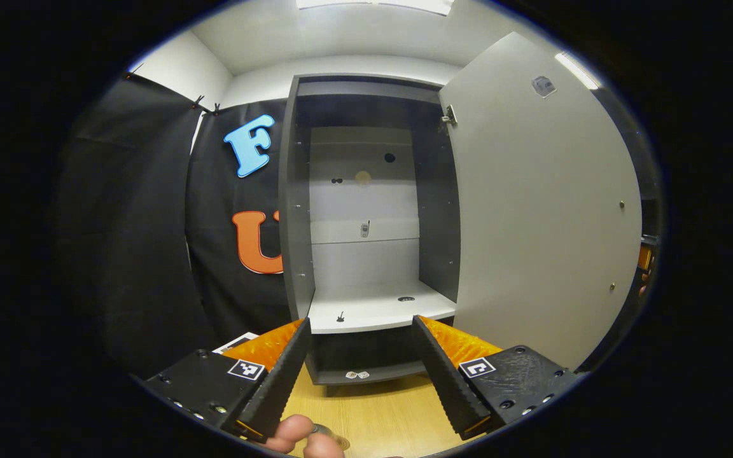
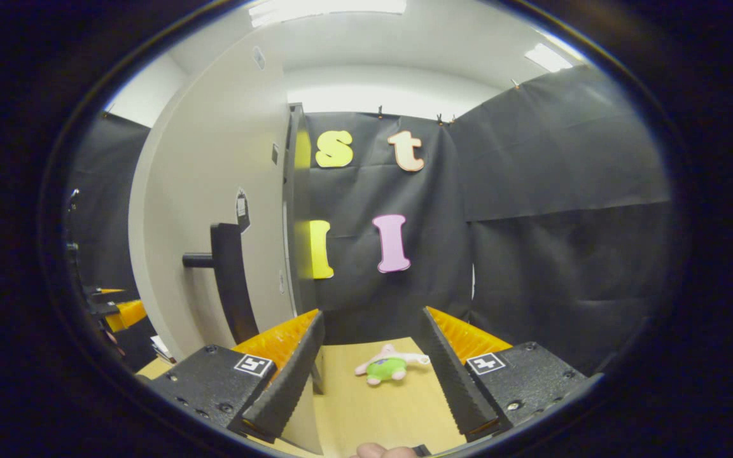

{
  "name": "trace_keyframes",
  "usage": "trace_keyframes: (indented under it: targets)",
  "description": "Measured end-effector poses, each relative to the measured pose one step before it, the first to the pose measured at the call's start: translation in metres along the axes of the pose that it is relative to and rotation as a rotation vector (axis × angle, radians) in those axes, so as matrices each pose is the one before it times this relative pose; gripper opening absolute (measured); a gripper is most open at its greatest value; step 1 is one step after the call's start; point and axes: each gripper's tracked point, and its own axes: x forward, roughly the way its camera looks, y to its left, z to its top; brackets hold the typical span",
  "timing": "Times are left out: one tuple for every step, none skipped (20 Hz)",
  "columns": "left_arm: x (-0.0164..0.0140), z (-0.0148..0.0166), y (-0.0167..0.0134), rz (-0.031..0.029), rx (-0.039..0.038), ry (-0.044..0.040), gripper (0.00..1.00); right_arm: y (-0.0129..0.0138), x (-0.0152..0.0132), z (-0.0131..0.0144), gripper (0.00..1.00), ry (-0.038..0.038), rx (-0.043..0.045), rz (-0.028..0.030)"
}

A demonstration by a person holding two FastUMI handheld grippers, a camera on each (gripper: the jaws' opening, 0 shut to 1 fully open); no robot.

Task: Open the cabinet door with the right hand, grasp the bottle in the cabinet with the left hand and place it on the coaster, then close the cabinet door with the right hand.

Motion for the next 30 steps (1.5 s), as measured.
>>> trace_keyframes:
  targets:
    - [-0.00341, 0.0018, 0.00279, 0.00845, 0.00466, -0.00643, 0.95, 0.0012, -0.00097, 0.00205, 0.96, -0.01154, -0.02655, -0.00682]
    - [-0.00374, 0.00311, 0.00352, 0.00716, 0.00678, -0.01368, 0.95, 0.00302, -0.00034, -0.00061, 0.96, -0.00405, -0.00829, 0.00147]
    - [-0.00278, 0.00337, -0.00046, -0.00945, 0.00449, -0.01282, 0.95, 0.00454, -0.00003, 0.00048, 0.96, 0.00008, 0.01815, 0.0103]
    - [-0.00383, 0.00171, -0.00018, -0.00603, 0.00481, -0.01147, 0.95, 0.00453, -0.0004, -0.00151, 0.95, 0.0072, 0.0184, 0.00975]
    - [-0.00417, 0.00249, 0.00093, -0.005, 0.0069, -0.01059, 0.95, 0.00499, -0.00127, -0.0016, 0.95, 0.0051, 0.01097, 0.01062]
    - [-0.00392, -0.00015, 0.00212, -0.00127, 0.00862, -0.00502, 0.95, 0.00559, -0.00261, 0.00104, 0.95, -0.00271, 0.00628, 0.01048]
    - [-0.00322, -0.00147, 0.00108, -0.00164, 0.006, 0.00179, 0.95, 0.00558, -0.00158, 0.00019, 0.95, -0.00134, -0.00169, 0.00845]
    - [-0.00278, -0.00488, 0.00225, 0.00129, 0.0031, 0.00774, 0.95, 0.00685, -0.00102, 0.00134, 0.95, -0.0033, -0.00412, 0.00782]
    - [-0.00353, -0.00194, 0.00212, 0.00113, -0.00306, 0.00236, 0.95, 0.00592, -0.00151, 0.00003, 0.95, -0.0019, -0.0088, 0.00858]
    - [-0.00218, -0.00197, 0.00208, 0.00416, -0.00426, 0.00402, 0.95, 0.0065, -0.0007, 0.00018, 0.95, -0.00256, -0.00916, 0.00968]
    - [-0.00318, -0.0015, 0.00483, 0.01001, -0.00207, 0.00129, 0.95, 0.00562, 0.00012, 0.00019, 0.92, -0.00212, -0.00694, 0.00916]
    - [-0.00295, -0.00123, 0.00382, 0.00597, -0.00341, 0.00223, 0.95, 0.00542, -0.00001, -0.0005, 0.95, -0.00309, -0.0047, 0.01059]
    - [-0.00305, -0.00095, 0.00427, 0.0084, -0.00222, 0.00353, 0.95, 0.0055, -0.00002, 0.00036, 0.95, -0.0022, 0.00123, 0.01085]
    - [-0.00276, -0.00162, 0.00532, 0.00763, -0.0029, 0.00192, 0.95, 0.00503, 0.00062, -0.00202, 0.95, 0.00159, 0.00955, 0.00944]
    - [-0.00166, -0.0025, 0.00407, 0.00496, -0.00305, 0.00586, 0.95, 0.00461, 0.00015, -0.00187, 0.95, 0.0052, 0.01467, 0.00775]
    - [-0.00114, -0.0031, 0.00634, 0.01005, -0.00176, 0.0036, 0.95, 0.00218, 0.00007, -0.00074, 0.93, 0.00404, 0.01482, 0.00738]
    - [-0.00132, -0.00089, 0.00435, 0.0066, -0.00417, 0.00406, 0.95, 0.00346, 0.00113, 0.00096, 0.95, 0.00244, 0.01024, 0.00605]
    - [-0.00343, -0.00118, 0.00329, 0.00898, -0.00348, 0.00641, 0.95, 0.00337, -0.00024, 0.00045, 0.95, 0.00156, 0.00359, 0.00546]
    - [-0.00112, -0.00148, 0.005, 0.00968, -0.00421, 0.00334, 0.95, 0.0028, -0.00017, 0.00084, 0.95, -0.00175, -0.00228, 0.00394]
    - [0.0, -0.0004, 0.00343, 0.00612, -0.00503, 0.00227, 0.95, 0.00399, 0.00027, 0.00033, 0.95, -0.00332, -0.00378, 0.00443]
    - [-0.00067, -0.00105, 0.00306, 0.00605, -0.00373, 0.00154, 0.95, 0.00472, 0.00122, 0.00003, 0.92, -0.00158, -0.00173, 0.0077]
    - [-0.00192, -0.00004, 0.00368, 0.00583, -0.00126, 0.00048, 0.95, 0.00651, 0.00195, -0.00199, 0.92, 0.00017, 0.00053, 0.01253]
    - [-0.00163, -0.00022, 0.00318, 0.00767, 0.00355, 0.00113, 0.95, 0.0067, 0.00155, -0.00045, 0.95, 0.00031, 0.004, 0.01473]
    - [-0.00114, -0.00129, 0.00432, 0.00796, 0.00533, -0.00048, 0.95, 0.00669, 0.00305, -0.00078, 0.95, -0.0009, 0.00336, 0.01424]
    - [-0.00124, -0.00185, 0.00323, 0.00578, 0.00399, 0.00259, 0.95, 0.00632, 0.00242, 0.00079, 0.95, 0.00002, 0.00194, 0.0119]
    - [-0.00273, -0.00065, 0.00307, 0.00699, 0.00393, 0.00389, 0.95, 0.00481, 0.00404, -0.00005, 0.95, -0.00153, 0.00261, 0.01079]
    - [-0.00207, -0.00152, 0.0029, 0.00999, 0.00265, 0.00496, 0.95, 0.00522, 0.00436, -0.00052, 0.95, 0.00013, 0.00584, 0.01038]
    - [-0.00366, -0.00112, 0.00388, 0.0121, 0.00214, 0.00259, 0.95, 0.00589, 0.00337, -0.00109, 0.95, -0.00012, 0.00643, 0.00876]
    - [-0.00238, -0.00249, 0.00724, 0.01427, 0.00024, 0.00541, 0.95, 0.00535, 0.00388, 0.00017, 0.95, 0.00037, 0.00764, 0.0118]
    - [-0.00189, -0.00277, 0.00793, 0.01711, -0.0012, 0.00298, 0.95, 0.00557, 0.00674, -0.00014, 0.95, 0.00131, 0.00679, 0.01428]
